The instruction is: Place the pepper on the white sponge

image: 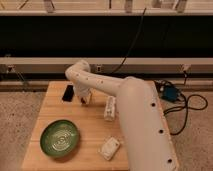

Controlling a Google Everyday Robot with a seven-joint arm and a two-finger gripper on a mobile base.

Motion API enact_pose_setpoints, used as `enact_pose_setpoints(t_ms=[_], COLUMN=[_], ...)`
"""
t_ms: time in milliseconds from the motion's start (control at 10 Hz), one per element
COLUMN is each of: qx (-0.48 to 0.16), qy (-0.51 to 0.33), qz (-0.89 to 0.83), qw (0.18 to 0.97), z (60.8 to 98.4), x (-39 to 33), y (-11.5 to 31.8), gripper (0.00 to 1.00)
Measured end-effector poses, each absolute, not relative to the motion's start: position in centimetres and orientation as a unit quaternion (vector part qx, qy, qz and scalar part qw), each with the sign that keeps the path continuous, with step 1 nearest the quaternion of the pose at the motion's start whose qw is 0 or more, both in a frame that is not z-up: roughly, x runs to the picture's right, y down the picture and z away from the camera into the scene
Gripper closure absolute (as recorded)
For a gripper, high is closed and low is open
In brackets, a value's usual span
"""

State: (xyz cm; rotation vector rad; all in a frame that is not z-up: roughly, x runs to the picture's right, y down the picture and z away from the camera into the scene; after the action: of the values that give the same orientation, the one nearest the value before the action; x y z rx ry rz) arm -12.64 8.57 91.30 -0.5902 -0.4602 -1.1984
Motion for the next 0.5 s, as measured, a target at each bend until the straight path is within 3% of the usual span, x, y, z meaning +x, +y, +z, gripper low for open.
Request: enact_pose_setpoints(t_ms=[500], qx=[-0.263], qy=[-0.214], qz=[-0.559], qw=[0.757], z=[88.9], x=[-12.5], y=[8.2], gripper=[0.96])
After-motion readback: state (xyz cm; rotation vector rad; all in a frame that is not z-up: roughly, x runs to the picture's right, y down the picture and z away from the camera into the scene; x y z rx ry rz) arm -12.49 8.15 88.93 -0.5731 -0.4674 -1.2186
